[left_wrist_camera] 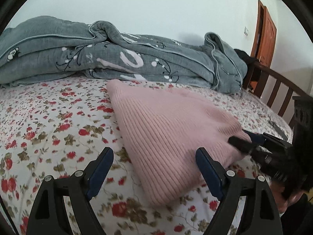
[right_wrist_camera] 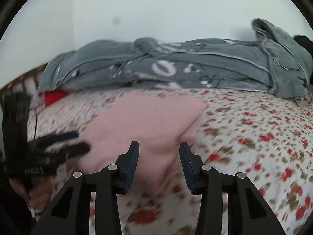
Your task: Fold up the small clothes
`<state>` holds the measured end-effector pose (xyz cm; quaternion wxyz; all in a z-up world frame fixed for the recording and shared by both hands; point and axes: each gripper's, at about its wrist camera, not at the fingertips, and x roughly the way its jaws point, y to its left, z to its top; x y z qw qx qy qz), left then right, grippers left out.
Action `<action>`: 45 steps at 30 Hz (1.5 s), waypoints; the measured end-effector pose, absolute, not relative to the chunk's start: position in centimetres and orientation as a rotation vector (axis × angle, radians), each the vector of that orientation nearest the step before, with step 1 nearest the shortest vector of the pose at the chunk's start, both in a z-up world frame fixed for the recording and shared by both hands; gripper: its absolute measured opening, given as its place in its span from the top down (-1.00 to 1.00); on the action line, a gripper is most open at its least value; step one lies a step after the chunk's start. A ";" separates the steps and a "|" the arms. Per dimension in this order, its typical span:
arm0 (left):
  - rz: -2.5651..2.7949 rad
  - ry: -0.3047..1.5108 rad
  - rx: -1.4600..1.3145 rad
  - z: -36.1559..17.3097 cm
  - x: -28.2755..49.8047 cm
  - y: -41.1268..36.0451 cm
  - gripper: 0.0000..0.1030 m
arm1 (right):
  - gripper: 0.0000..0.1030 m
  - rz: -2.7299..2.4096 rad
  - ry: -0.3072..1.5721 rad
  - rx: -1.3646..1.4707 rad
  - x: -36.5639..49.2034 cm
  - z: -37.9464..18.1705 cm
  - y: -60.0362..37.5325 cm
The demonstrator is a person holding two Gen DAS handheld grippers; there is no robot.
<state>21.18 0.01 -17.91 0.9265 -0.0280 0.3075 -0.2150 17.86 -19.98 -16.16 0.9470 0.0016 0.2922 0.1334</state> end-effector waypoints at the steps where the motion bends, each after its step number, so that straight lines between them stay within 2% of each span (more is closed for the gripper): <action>1: -0.407 0.641 -0.008 -18.1 21.0 -0.5 -0.66 | 0.25 0.253 0.602 -0.032 17.7 -16.7 -19.5; 3: -0.357 0.647 0.061 -18.5 20.6 -0.7 -0.70 | 0.26 0.221 0.634 -0.049 17.8 -17.7 -19.6; 11: -0.267 0.672 -0.013 -17.6 19.2 3.1 -0.70 | 0.25 0.192 0.677 0.105 17.0 -17.1 -23.5; 17: -0.217 0.747 -0.047 -17.6 17.8 4.8 -0.63 | 0.25 0.130 0.690 0.139 15.3 -16.2 -24.6; 25: -0.294 0.712 -0.059 -12.2 13.9 2.4 -0.63 | 0.21 0.062 0.690 0.180 11.1 -11.3 -25.0; 30: -0.217 0.697 -0.068 -7.7 11.6 1.0 -0.66 | -0.15 -0.006 0.691 0.155 9.0 -6.8 -24.5; 31: -0.201 0.717 -0.080 -7.2 11.2 0.8 -0.66 | -0.28 -0.005 0.691 0.147 8.6 -5.9 -24.3; 32: -0.195 0.737 -0.089 -6.6 10.8 0.6 -0.66 | -0.53 -0.002 0.696 0.141 8.2 -5.1 -24.1; 35: -0.182 0.726 -0.099 -5.1 9.2 0.6 -0.68 | -0.83 0.026 0.673 0.142 6.8 -3.4 -23.9; 38: -0.150 0.708 -0.067 -3.7 7.9 0.3 -0.76 | -0.99 0.041 0.684 0.144 5.7 -2.1 -23.8; 45: -0.109 0.698 -0.064 -2.6 6.1 0.5 -0.79 | -1.00 0.026 0.688 0.106 4.2 -0.6 -23.3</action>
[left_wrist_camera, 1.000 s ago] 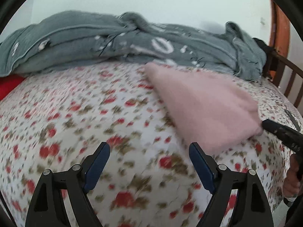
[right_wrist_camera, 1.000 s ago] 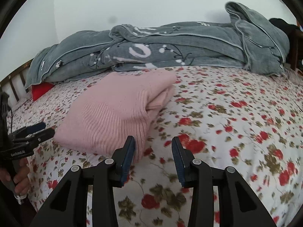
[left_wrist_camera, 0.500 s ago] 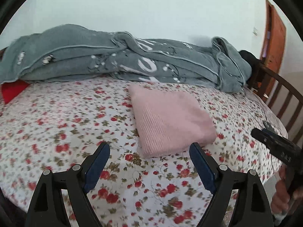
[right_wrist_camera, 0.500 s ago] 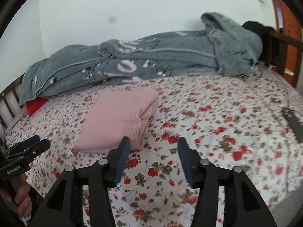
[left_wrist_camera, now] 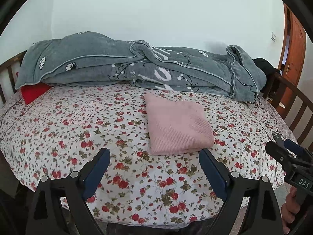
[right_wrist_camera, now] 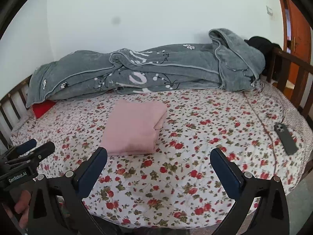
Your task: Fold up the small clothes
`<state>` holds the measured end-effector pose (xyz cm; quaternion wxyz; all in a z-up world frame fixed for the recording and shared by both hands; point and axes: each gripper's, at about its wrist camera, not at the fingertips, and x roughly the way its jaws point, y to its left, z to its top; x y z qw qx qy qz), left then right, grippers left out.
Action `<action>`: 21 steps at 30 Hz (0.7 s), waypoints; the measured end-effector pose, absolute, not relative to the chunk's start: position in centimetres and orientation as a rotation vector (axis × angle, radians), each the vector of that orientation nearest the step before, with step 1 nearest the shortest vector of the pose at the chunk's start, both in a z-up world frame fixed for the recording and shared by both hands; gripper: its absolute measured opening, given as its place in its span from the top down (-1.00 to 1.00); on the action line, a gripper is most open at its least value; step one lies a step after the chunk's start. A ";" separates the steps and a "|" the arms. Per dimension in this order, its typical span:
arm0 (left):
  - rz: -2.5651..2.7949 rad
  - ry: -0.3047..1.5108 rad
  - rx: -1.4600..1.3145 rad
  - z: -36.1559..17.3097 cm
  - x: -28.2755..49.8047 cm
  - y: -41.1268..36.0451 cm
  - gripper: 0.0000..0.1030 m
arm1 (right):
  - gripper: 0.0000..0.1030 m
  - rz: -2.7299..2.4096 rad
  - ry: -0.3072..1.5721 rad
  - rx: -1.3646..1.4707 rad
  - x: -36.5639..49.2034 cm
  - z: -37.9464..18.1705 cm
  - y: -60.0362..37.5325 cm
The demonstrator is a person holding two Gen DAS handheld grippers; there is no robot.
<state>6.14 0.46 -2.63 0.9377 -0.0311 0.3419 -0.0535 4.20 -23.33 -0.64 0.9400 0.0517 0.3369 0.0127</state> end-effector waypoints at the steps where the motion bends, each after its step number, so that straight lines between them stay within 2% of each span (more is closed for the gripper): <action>1: -0.110 0.700 -0.065 -2.6 6.1 0.4 -0.79 | -1.00 0.029 0.688 0.101 4.0 -0.6 -23.2; 21: -0.096 0.707 -0.043 -2.5 6.1 -0.1 -0.79 | -1.00 0.003 0.686 0.073 3.3 -0.5 -22.8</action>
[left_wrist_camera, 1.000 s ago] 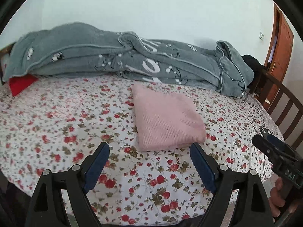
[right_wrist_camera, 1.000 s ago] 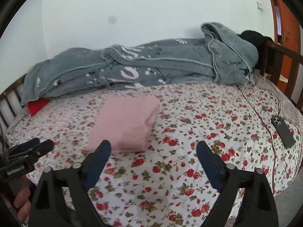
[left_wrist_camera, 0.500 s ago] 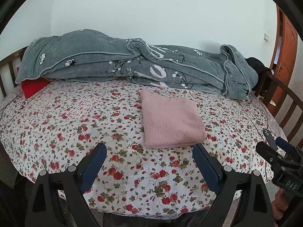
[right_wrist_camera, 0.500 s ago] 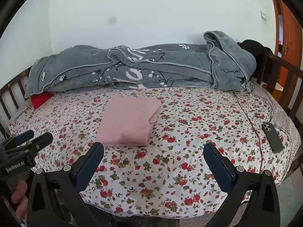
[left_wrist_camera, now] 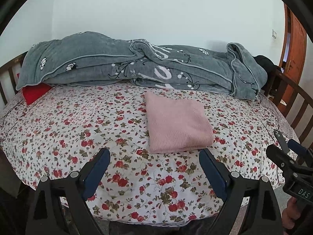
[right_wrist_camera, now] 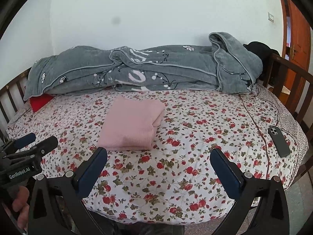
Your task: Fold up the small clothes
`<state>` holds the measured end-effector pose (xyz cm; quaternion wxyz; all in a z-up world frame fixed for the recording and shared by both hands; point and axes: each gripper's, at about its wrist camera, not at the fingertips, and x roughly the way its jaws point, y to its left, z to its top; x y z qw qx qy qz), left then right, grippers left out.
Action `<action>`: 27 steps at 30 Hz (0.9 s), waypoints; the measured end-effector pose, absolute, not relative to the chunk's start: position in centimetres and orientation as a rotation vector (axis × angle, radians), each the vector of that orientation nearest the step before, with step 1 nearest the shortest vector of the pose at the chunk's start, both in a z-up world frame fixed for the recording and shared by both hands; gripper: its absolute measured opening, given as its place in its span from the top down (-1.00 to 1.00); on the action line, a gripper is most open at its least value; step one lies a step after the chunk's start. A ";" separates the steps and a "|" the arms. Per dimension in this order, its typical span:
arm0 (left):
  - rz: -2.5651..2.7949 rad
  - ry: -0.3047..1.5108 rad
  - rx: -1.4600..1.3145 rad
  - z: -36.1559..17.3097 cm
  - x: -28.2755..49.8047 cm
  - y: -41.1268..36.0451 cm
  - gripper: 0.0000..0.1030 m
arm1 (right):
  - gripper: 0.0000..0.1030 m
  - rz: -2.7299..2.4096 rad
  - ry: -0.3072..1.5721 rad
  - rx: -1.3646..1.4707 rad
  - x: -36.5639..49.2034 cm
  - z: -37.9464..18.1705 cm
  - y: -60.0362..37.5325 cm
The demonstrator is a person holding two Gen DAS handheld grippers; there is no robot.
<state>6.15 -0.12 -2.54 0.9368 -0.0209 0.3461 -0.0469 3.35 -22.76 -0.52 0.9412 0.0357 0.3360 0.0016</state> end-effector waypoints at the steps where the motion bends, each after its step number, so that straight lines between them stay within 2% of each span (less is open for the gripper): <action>1: -0.096 0.709 -0.043 -2.6 6.2 -0.1 -0.79 | -1.00 0.003 0.685 0.074 3.4 -0.5 -22.7; 27: -0.083 0.717 -0.034 -3.1 6.1 0.1 -0.79 | -1.00 -0.001 0.687 0.105 3.5 -0.5 -22.9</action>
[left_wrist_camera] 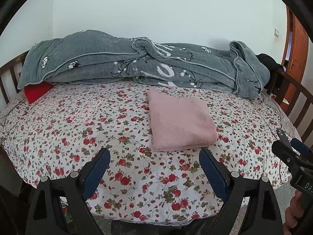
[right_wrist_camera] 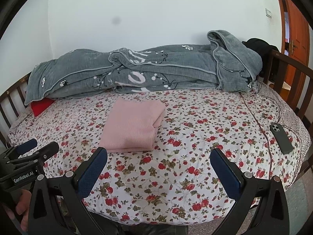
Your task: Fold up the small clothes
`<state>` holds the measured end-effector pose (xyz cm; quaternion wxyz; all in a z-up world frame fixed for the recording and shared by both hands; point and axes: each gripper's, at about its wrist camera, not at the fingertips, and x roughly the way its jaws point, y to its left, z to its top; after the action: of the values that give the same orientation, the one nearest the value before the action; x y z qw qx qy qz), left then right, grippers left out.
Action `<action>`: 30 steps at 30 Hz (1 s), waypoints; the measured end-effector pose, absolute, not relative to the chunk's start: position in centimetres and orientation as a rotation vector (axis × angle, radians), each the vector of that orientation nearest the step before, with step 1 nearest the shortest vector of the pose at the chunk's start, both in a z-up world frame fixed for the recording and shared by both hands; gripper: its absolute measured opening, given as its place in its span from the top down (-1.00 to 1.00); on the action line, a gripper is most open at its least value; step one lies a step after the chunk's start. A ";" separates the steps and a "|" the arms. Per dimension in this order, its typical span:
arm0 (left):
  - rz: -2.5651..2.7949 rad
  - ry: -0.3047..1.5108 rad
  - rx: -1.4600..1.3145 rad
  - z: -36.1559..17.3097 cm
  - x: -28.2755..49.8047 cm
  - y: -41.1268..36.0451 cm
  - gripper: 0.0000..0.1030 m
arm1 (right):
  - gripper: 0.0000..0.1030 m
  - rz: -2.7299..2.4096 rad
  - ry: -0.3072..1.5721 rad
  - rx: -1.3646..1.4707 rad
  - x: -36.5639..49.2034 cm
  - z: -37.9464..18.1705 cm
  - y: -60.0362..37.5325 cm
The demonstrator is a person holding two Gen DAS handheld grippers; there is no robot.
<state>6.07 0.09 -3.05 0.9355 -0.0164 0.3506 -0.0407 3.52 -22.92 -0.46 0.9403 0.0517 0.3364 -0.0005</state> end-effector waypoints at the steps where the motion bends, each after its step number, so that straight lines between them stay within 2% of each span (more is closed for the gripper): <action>1: -0.083 0.716 -0.035 -3.0 6.1 0.1 -0.79 | -1.00 0.000 0.687 0.109 3.5 -0.5 -22.9; 30: -0.076 0.708 -0.033 -2.4 6.1 0.4 -0.79 | -1.00 0.002 0.669 0.114 3.2 0.1 -22.3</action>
<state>6.07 0.42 -2.44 0.9372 -0.0162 0.3465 -0.0373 3.21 -22.30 0.14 0.9430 0.0557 0.3280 0.0011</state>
